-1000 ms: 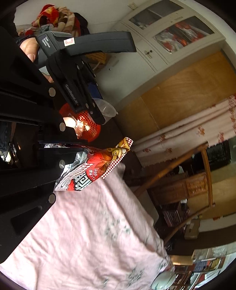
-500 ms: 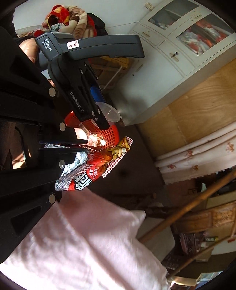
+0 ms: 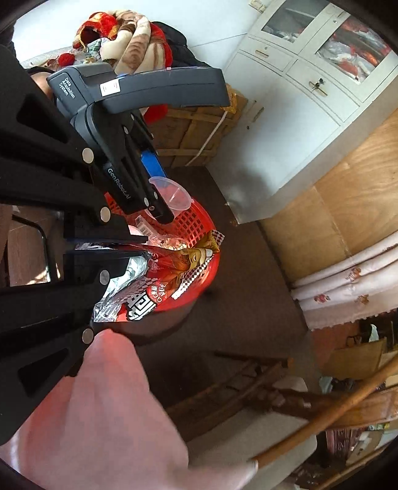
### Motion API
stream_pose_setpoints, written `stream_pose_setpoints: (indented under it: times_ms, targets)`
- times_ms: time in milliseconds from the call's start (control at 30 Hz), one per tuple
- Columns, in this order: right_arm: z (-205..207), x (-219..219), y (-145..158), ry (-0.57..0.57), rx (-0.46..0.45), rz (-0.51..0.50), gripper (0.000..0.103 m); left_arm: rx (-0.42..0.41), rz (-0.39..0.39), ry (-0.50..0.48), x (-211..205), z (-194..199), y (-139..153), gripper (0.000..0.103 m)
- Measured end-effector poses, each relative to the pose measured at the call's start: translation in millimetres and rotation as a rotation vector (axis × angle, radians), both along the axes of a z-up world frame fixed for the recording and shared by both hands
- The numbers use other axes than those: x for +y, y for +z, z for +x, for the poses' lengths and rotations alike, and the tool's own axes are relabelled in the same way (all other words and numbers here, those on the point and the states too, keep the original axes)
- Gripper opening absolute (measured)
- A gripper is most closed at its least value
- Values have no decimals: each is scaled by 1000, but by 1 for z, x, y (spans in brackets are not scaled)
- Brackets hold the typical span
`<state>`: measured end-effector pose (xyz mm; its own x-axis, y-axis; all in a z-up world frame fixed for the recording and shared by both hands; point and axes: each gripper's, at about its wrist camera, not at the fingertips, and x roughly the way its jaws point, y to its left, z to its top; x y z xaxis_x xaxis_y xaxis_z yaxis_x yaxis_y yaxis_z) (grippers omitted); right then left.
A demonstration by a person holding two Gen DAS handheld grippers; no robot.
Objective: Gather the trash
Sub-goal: 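Carry the lid and snack bag over to the red basket with both grippers, then open both grippers to drop the lid and bag into the basket, then swing both tools back toward the table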
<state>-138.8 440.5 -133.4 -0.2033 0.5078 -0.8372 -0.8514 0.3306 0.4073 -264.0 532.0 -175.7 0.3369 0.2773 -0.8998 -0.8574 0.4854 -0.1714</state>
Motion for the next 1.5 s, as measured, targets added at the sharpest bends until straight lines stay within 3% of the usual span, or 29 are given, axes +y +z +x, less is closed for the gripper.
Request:
stream_pose_setpoints:
  times_ms: [233, 533, 633, 700, 867, 1000, 1100, 1367, 1433, 1500]
  targets:
    - [0, 17, -35, 19, 61, -56, 3, 48, -60, 27, 14, -5, -30, 56]
    - [2, 34, -63, -10, 113, -67, 4, 84, -74, 33, 15, -3, -44, 56]
    - [2, 35, -69, -18, 128, -61, 7, 84, -98, 31, 15, -4, -48, 56]
    - [4, 36, -73, -18, 143, -68, 18, 88, -115, 31, 15, -3, -49, 57]
    - [6, 31, -71, -37, 143, -59, 31, 92, -126, 48, 16, -5, -45, 70]
    - [8, 19, -60, -48, 133, -45, 33, 79, -110, 50, 12, -7, -34, 75]
    - [3, 7, -43, -41, 67, -33, 34, 70, -86, 47, 6, -9, -16, 76]
    - [-8, -42, 35, -32, -94, 79, 43, -22, 53, 33, -21, -18, 56, 83]
    - [-6, -62, 56, -41, -132, 106, 49, -56, 71, 26, -32, -19, 73, 84]
    - [0, -88, 78, -75, -173, 126, 70, -99, 100, 3, -47, -16, 94, 85]
